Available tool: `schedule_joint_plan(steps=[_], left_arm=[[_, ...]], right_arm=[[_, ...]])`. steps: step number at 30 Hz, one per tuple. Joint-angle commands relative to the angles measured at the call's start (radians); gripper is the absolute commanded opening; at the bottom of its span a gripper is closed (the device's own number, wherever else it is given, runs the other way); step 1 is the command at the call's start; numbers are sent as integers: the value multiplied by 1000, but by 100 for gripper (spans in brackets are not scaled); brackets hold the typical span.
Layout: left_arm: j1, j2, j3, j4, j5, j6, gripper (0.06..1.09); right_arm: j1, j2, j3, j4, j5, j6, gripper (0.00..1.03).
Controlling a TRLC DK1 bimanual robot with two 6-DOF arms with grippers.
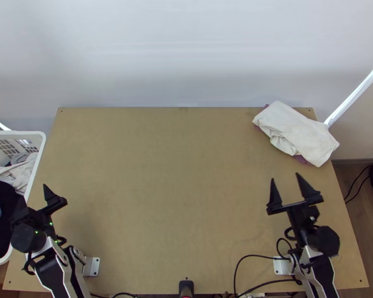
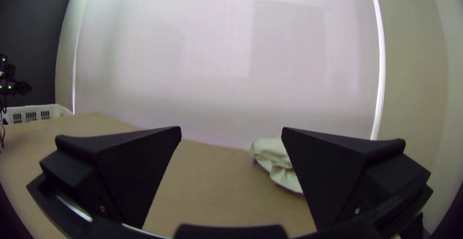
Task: Fold the t-shirt
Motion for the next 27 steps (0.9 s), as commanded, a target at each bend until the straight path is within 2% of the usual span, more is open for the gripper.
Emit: schedule_joint_plan(steps=[1, 4, 7, 9, 27], left_arm=[[8, -9, -63, -13, -5, -16, 104], [19, -6, -85, -16, -5, -27, 104], [24, -5, -85, -19, -5, -30, 104], [24, -6, -85, -19, -5, 5, 104], [24, -6, -85, -19, -5, 5, 104]], right_arm=[[-3, -6, -10, -113, 3, -10, 99], [-14, -1, -4, -157, 31, -30, 99], [-85, -1, -4, -157, 29, -29, 99], [-105, -3, -4, -157, 29, -29, 99], [-101, -3, -4, -157, 29, -29, 99]])
